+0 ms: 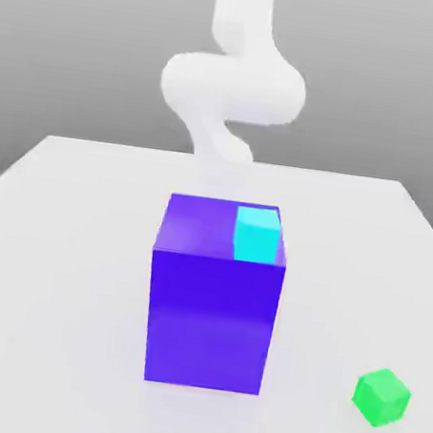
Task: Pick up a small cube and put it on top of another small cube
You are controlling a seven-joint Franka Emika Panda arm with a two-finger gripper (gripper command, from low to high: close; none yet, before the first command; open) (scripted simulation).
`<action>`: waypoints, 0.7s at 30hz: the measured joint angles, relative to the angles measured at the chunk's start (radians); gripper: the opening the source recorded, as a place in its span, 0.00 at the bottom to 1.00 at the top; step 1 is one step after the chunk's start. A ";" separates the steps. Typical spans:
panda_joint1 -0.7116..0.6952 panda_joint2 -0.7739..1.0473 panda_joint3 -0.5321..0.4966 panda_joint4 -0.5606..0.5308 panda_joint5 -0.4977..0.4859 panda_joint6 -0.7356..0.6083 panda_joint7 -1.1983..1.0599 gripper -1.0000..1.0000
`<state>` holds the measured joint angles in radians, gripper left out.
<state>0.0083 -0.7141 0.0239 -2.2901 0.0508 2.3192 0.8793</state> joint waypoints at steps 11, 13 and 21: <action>0.025 0.377 0.167 0.045 0.129 0.082 0.423 0.50; 0.028 0.444 0.204 0.053 0.128 0.099 0.516 0.50; 0.101 0.724 0.312 0.080 0.024 0.172 0.957 0.50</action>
<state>0.1097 0.0100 0.3355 -2.2098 0.0749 2.4914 1.8364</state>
